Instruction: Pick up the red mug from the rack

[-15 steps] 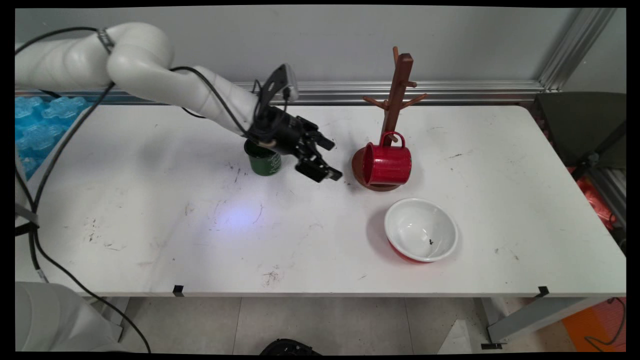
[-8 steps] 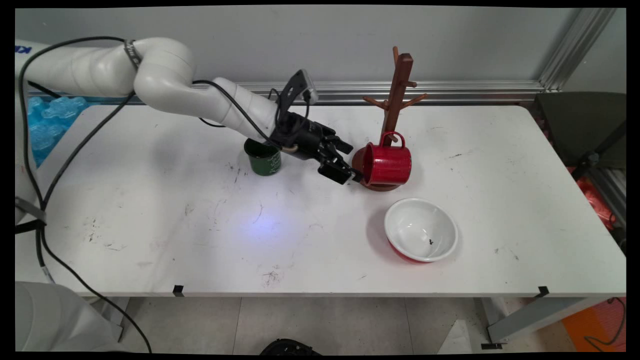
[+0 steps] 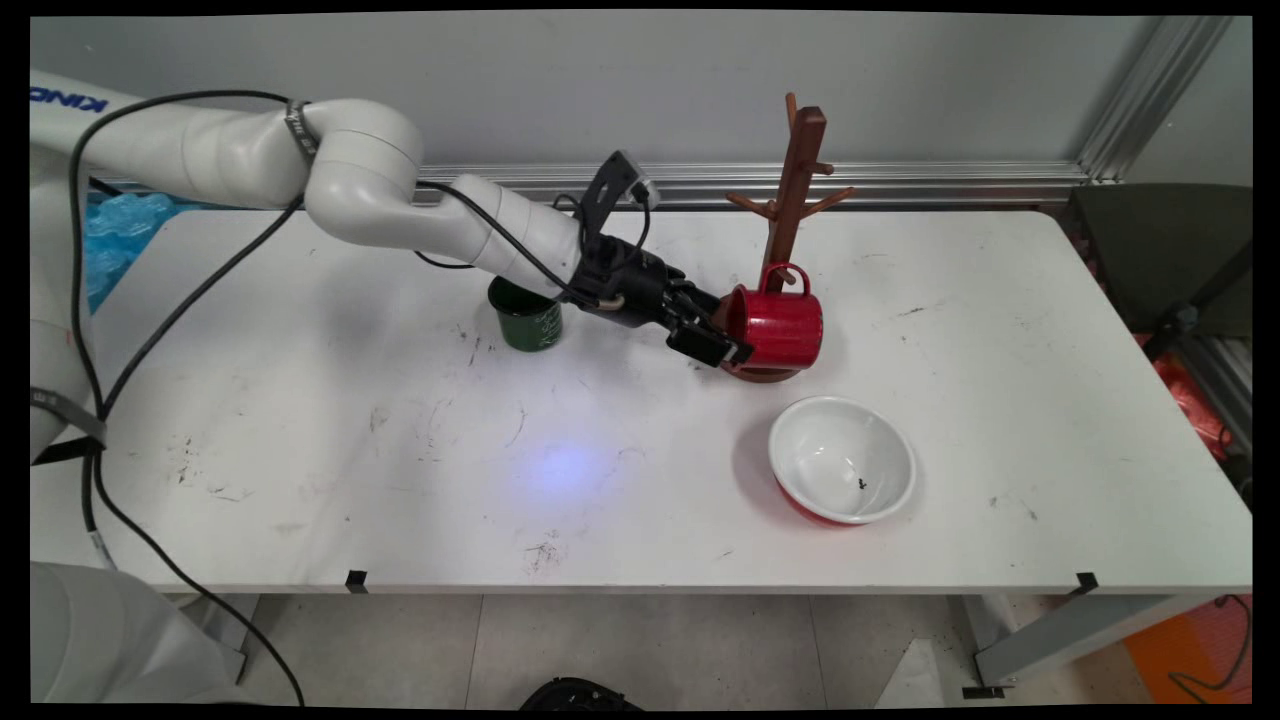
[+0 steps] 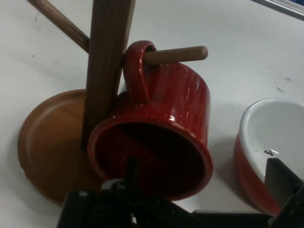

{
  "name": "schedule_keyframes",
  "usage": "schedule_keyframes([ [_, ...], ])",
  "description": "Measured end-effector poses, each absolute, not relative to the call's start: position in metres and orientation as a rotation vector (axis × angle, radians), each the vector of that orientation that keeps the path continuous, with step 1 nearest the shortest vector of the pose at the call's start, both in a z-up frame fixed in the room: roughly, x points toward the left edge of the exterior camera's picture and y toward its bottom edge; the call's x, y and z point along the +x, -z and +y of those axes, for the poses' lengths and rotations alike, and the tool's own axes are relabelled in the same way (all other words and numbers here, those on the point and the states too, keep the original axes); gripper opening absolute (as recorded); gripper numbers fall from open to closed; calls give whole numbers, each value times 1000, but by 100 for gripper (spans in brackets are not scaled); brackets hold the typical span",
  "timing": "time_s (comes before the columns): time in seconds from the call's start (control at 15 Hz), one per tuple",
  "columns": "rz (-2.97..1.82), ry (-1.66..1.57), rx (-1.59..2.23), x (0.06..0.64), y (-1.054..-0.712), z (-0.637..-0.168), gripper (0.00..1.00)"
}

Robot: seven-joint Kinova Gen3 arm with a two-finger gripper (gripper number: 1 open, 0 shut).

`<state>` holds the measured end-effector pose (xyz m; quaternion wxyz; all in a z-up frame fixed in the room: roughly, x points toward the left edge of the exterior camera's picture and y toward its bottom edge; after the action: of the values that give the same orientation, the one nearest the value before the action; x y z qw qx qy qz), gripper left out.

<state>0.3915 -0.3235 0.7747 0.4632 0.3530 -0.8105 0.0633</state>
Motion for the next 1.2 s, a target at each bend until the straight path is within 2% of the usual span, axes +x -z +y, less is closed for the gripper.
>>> schedule_keyframes([
  [1.2, -1988, -172, 848, 377, -755, -333, 100],
])
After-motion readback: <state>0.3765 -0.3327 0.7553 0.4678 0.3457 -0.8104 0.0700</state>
